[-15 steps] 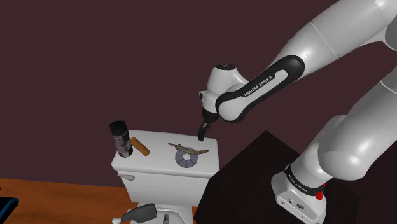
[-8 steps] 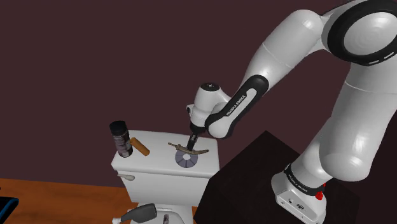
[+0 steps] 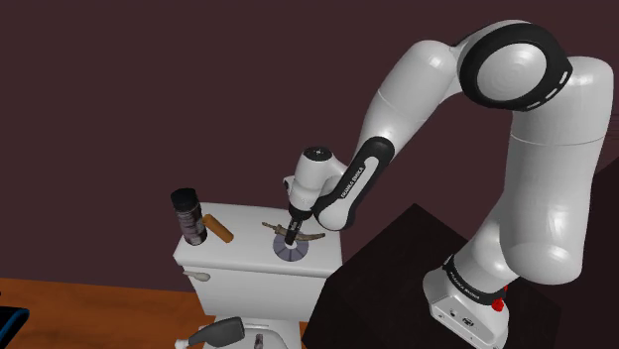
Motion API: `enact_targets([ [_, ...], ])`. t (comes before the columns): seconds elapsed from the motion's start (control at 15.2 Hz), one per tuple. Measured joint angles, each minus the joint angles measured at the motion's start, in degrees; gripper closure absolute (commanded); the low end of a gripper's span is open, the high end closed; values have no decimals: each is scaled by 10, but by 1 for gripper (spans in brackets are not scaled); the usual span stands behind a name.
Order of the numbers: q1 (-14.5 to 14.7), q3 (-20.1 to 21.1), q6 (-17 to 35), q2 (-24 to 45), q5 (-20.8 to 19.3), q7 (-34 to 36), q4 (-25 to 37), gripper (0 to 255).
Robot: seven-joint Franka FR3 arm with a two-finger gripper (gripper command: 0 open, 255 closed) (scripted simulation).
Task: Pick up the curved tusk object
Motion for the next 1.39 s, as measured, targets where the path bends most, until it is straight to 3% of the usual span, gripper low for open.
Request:
enact_targets([
  [0.13, 7, -7, 13, 18, -3, 3, 5, 0],
  [0.2, 7, -8, 14, 21, -4, 3, 7, 255],
  [0.86, 8, -9, 15, 24, -5, 3, 9, 255],
  [1.39, -13, 16, -27, -37, 9, -6, -10, 255],
])
